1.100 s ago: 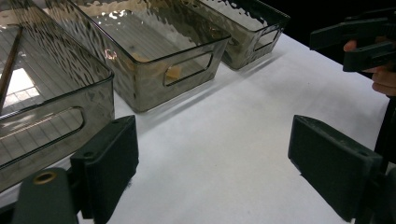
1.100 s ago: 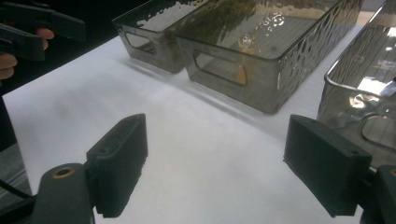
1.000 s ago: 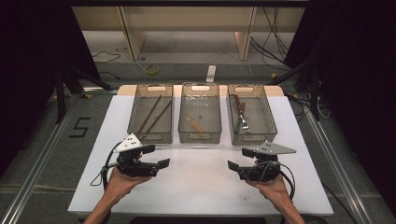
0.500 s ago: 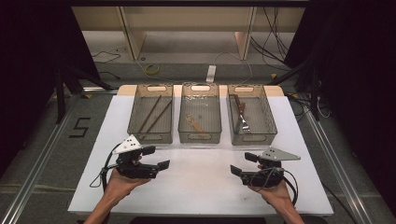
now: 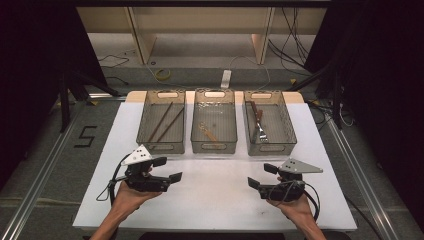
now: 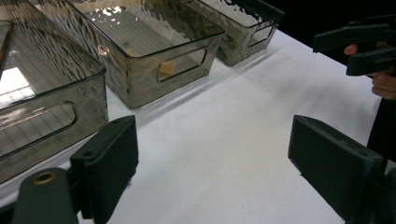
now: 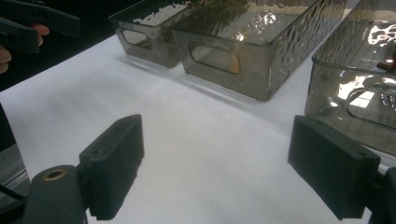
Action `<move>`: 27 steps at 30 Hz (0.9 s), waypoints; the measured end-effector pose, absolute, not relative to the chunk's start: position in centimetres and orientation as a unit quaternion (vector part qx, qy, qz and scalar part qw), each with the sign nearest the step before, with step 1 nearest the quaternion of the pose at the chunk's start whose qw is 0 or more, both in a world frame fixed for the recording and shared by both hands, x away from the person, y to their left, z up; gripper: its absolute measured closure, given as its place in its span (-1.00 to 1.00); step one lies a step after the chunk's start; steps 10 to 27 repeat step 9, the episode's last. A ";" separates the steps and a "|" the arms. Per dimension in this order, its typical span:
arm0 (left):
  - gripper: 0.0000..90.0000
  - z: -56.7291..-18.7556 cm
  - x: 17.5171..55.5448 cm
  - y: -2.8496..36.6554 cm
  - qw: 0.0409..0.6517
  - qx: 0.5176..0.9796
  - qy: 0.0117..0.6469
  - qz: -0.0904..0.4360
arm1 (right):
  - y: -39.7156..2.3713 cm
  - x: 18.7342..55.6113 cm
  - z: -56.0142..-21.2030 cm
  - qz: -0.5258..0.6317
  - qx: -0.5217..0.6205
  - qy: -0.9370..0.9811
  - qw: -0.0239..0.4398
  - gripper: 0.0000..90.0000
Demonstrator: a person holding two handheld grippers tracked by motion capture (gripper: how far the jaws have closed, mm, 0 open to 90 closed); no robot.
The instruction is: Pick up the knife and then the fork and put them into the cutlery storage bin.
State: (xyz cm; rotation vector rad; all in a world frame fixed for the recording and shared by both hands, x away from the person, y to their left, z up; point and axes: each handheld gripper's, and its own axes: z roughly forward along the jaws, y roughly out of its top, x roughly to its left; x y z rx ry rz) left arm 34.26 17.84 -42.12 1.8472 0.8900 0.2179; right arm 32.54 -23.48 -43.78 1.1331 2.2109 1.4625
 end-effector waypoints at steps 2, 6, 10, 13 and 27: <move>-0.66 -42.1 34.3 17.9 0.514 0.768 0.370 0.091 | -23.5 32.6 -43.8 0.503 0.391 0.760 0.129 -0.58; -0.66 -42.1 34.3 17.9 0.514 0.768 0.370 0.091 | -23.5 32.6 -43.8 0.502 0.391 0.760 0.130 -0.58; -0.66 -42.1 34.3 17.9 0.514 0.768 0.370 0.091 | -23.5 32.7 -43.8 0.501 0.390 0.761 0.132 -0.58; -0.66 -42.1 34.3 17.9 0.514 0.768 0.370 0.091 | -23.5 32.7 -43.8 0.501 0.390 0.761 0.132 -0.58; -0.66 -42.1 34.3 17.9 0.514 0.768 0.370 0.091 | -23.5 32.7 -43.8 0.501 0.390 0.761 0.132 -0.58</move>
